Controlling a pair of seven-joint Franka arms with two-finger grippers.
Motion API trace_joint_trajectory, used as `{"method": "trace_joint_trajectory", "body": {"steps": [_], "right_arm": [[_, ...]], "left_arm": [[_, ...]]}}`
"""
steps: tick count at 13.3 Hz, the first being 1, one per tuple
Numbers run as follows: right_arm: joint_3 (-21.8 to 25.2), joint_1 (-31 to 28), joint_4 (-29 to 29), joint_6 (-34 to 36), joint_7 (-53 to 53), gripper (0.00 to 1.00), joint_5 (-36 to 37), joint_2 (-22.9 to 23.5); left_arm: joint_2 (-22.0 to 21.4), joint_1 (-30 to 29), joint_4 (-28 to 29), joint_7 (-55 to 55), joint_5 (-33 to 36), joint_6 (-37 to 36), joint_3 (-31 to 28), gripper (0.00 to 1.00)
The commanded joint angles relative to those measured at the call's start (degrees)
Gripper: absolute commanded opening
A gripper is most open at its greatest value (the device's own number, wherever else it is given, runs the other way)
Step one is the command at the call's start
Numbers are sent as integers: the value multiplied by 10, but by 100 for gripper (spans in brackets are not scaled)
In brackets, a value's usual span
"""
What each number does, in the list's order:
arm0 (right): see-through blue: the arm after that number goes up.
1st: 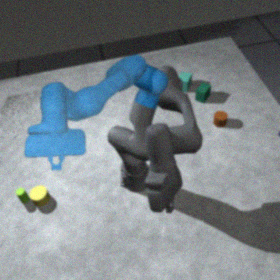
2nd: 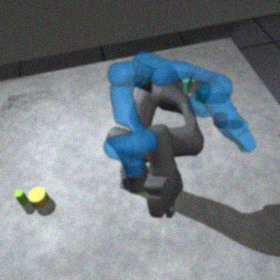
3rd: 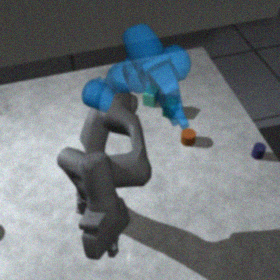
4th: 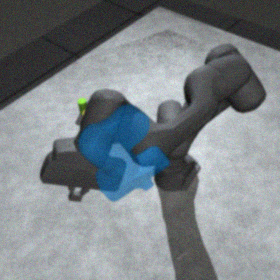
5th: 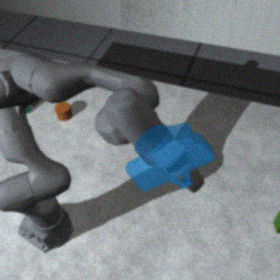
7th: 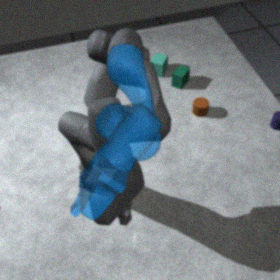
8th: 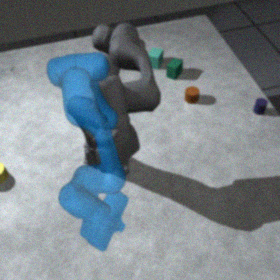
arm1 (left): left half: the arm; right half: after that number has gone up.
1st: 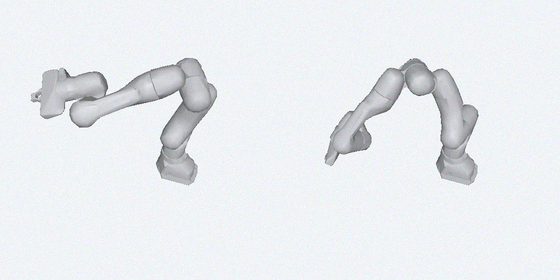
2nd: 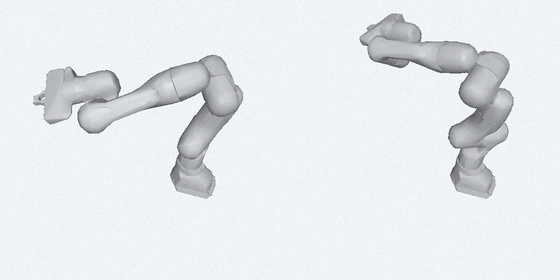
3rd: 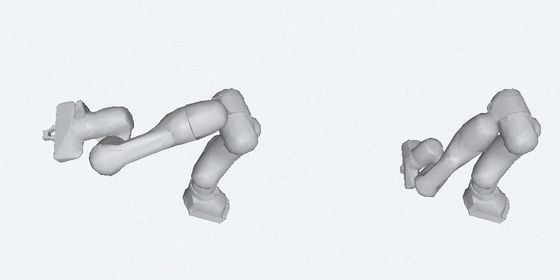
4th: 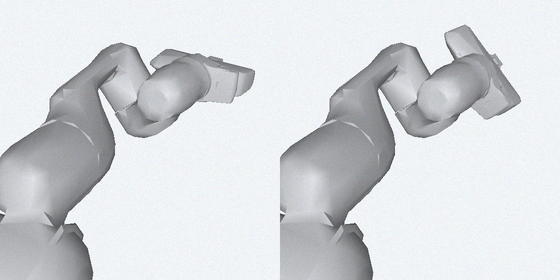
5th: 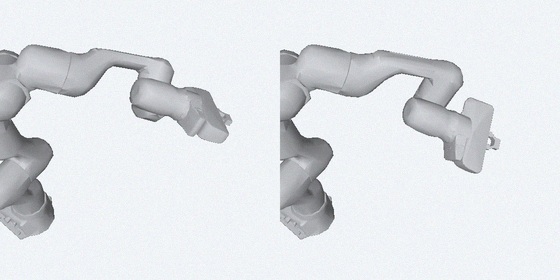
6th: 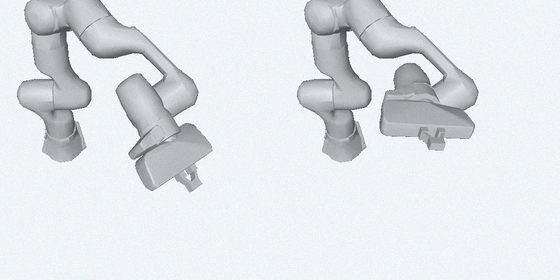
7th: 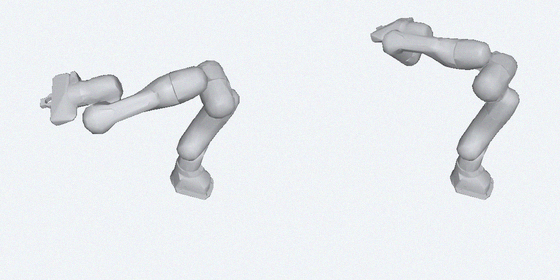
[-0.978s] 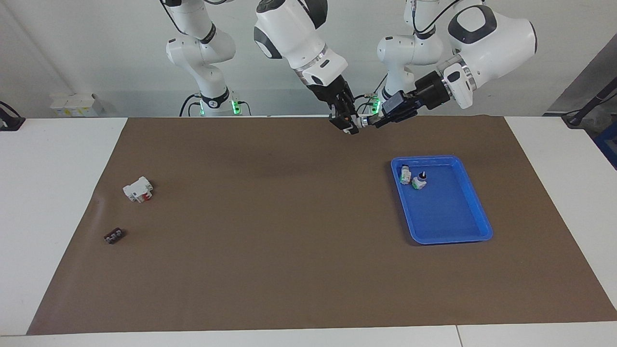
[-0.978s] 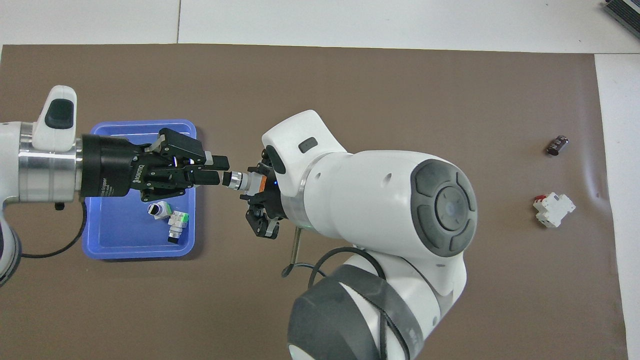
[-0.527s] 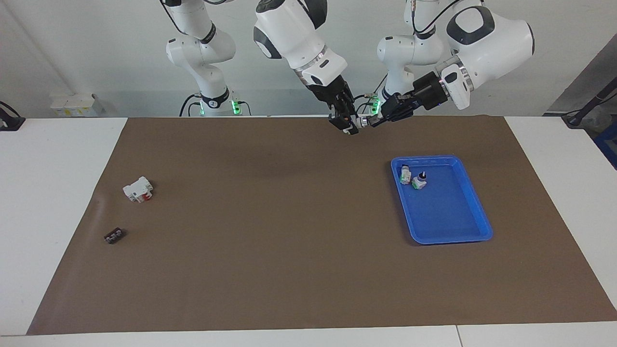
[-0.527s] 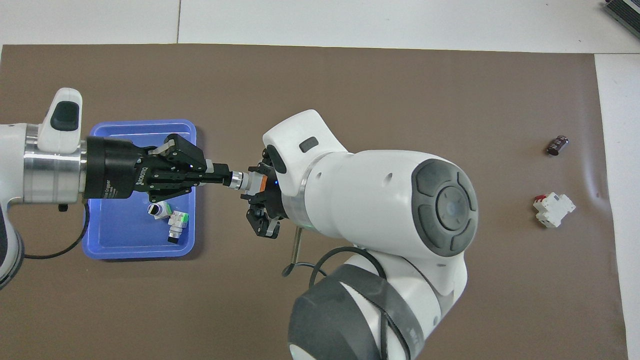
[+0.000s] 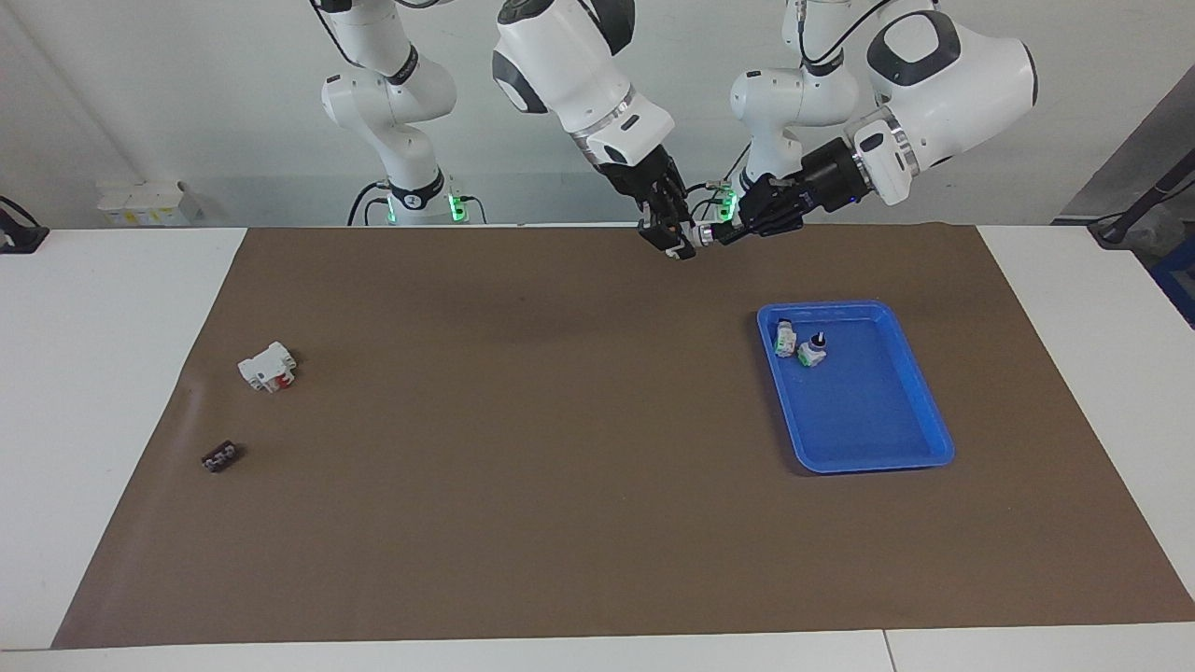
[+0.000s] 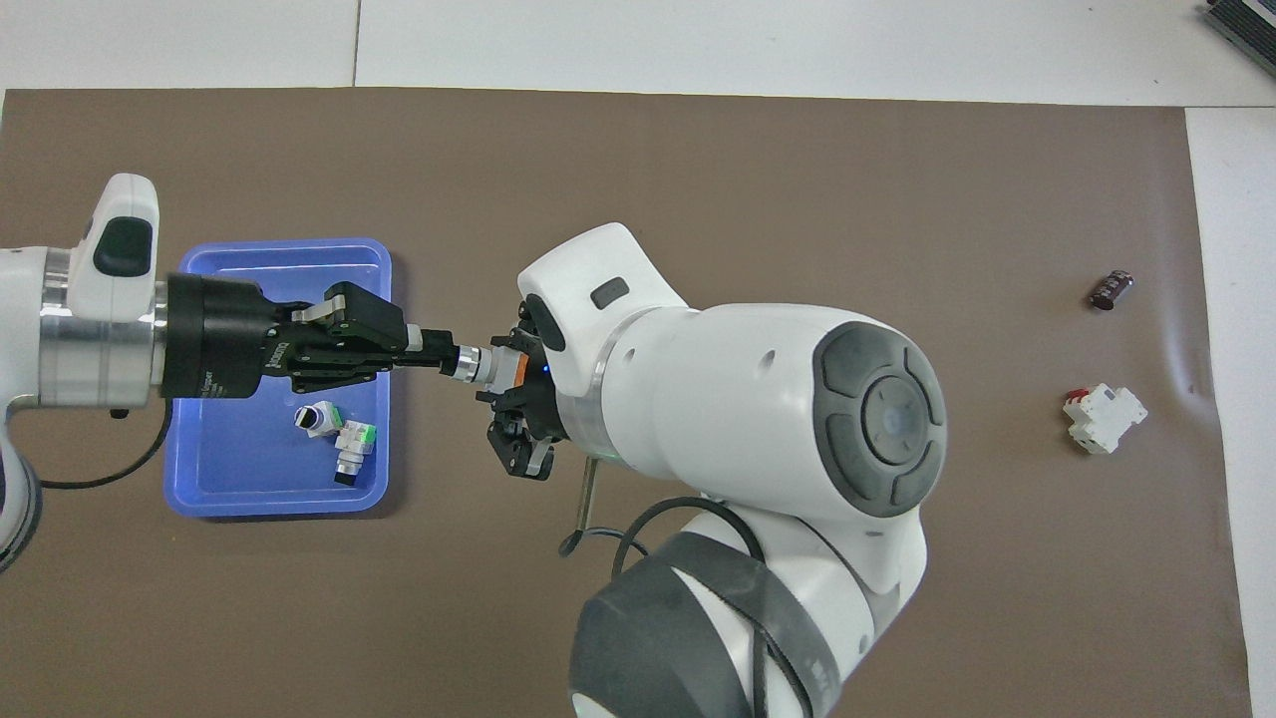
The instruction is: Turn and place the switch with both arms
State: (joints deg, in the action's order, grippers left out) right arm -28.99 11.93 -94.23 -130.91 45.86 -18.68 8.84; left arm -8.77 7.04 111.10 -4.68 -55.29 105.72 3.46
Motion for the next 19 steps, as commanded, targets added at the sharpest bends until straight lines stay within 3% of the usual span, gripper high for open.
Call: {"method": "trace_joint_trajectory", "body": {"steps": [1, 9, 12, 19], "right_arm": [[-2, -3, -1, -9, -18, 0, 13, -1], [-2, -4, -2, -8, -23, 0, 13, -1], [-2, -4, -2, -8, -23, 0, 13, -1], [-2, -4, -3, -8, -29, 0, 13, -1]], "left_arm": [[-20, -4, 18, 169, 4, -26, -4, 0], [-31, -19, 18, 474, 5, -27, -6, 0], [-29, -33, 12, 544, 3, -20, -6, 0], [-29, -26, 11, 593, 2, -13, -3, 0]]}}
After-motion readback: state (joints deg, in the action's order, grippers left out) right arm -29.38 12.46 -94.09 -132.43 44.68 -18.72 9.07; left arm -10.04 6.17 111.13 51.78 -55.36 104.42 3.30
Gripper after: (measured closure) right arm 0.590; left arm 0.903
